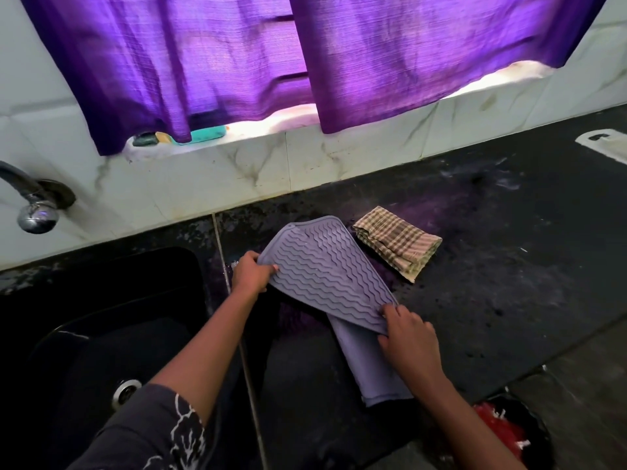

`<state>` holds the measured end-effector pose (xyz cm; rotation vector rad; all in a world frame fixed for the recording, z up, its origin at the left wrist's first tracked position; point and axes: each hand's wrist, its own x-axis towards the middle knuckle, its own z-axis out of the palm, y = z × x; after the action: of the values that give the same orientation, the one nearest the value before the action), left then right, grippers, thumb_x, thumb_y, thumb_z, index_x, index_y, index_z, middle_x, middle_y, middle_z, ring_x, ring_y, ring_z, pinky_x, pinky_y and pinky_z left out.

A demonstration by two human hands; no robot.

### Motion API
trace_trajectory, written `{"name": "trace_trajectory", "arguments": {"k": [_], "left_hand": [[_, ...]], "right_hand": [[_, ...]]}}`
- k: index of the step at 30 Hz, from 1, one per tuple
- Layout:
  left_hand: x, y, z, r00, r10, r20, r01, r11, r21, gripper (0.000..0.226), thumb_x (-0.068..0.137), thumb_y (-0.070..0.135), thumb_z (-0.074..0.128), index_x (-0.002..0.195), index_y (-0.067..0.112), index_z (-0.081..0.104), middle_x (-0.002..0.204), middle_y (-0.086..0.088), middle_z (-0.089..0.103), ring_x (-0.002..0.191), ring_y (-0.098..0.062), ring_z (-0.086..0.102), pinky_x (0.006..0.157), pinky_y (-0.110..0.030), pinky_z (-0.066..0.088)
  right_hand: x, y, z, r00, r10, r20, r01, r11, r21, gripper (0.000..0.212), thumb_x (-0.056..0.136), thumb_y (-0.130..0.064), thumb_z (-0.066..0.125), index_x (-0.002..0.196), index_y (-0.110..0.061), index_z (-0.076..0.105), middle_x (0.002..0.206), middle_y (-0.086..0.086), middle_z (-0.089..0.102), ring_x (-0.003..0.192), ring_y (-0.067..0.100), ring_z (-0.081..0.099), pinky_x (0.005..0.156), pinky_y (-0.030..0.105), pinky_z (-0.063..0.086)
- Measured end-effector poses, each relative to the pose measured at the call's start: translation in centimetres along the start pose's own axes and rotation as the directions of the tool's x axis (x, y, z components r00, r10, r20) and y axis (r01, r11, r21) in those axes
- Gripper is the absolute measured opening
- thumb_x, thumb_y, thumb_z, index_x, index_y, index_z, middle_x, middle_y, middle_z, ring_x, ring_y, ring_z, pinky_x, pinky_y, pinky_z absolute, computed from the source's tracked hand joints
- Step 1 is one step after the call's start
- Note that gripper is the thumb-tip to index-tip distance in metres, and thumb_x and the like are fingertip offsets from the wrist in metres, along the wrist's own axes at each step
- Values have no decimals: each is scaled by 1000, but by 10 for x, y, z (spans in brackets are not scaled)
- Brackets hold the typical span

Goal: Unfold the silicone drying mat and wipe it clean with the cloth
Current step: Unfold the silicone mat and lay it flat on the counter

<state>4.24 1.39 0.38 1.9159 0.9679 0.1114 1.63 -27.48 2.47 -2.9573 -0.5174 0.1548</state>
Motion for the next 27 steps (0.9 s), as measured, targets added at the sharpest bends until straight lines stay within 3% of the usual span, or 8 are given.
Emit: {"name": "trace_trajectory", "arguments": {"k": [3, 6, 10, 13, 17, 22, 25, 27], "left_hand": [[1, 1, -9, 997, 34, -73, -35, 999, -19, 22, 83, 20, 71, 93, 15, 51, 96, -9, 61, 78, -22, 60, 51, -31, 52], [7, 4, -25, 988, 61, -139, -61, 998, 4, 18, 83, 20, 69, 91, 14, 54, 92, -10, 64, 65, -19, 59, 56, -36, 57], [16, 9, -44, 978, 113, -175, -100, 992, 80, 19, 80, 22, 72, 90, 18, 56, 97, -11, 68, 82, -29, 65, 72, -45, 58], [21, 12, -55, 973, 162, -164, -134, 976, 169, 23, 80, 23, 71, 99, 16, 60, 104, -10, 68, 93, -30, 64, 78, -35, 52], [28, 14, -67, 968, 208, -140, -170, 955, 242, 22, 82, 24, 70, 100, 16, 62, 106, -10, 68, 100, -30, 62, 74, -31, 43], [42, 12, -76, 965, 237, -115, -182, 916, 359, 26, 82, 29, 70, 105, 20, 62, 109, -8, 68, 102, -30, 62, 72, -31, 42], [47, 7, -74, 964, 243, -106, -181, 896, 407, 25, 81, 32, 70, 103, 21, 63, 107, -8, 69, 100, -29, 63, 72, -32, 44], [45, 3, -72, 961, 253, -113, -181, 882, 435, 24, 82, 33, 69, 103, 22, 62, 106, -8, 69, 99, -29, 64, 72, -33, 46]], "right_hand": [[-5, -16, -11, 996, -89, 0, 89, 993, 78, 27, 85, -23, 52, 111, -18, 51, 107, 2, 59, 99, 25, 58, 76, 35, 43], [-18, -41, -16, 981, -192, -38, 195, 974, 117, 16, 81, -16, 57, 98, -14, 55, 91, 5, 61, 81, 26, 62, 61, 35, 42], [-30, -77, -20, 970, -226, -85, 236, 963, 129, 12, 77, -9, 65, 84, -12, 55, 79, 5, 54, 55, 20, 52, 46, 27, 29], [-37, -103, -22, 971, -219, -97, 229, 968, 105, 23, 69, -9, 74, 81, -14, 55, 72, 2, 55, 46, 15, 50, 42, 22, 24], [-42, -138, -18, 967, -244, -67, 252, 956, 152, 22, 89, -4, 48, 109, -12, 45, 96, 7, 59, 76, 23, 63, 55, 27, 34], [-41, -179, -2, 972, -223, -66, 230, 965, 123, 30, 81, -3, 60, 108, -11, 50, 87, 7, 63, 67, 19, 65, 50, 26, 42], [-42, -198, 12, 958, -274, 83, 262, 957, 124, 27, 90, -2, 47, 115, -7, 40, 106, 14, 58, 89, 26, 62, 69, 32, 48], [-43, -204, 21, 950, -282, 131, 272, 958, 89, 25, 90, -5, 47, 114, -7, 40, 110, 16, 56, 92, 27, 61, 73, 34, 48]]}}
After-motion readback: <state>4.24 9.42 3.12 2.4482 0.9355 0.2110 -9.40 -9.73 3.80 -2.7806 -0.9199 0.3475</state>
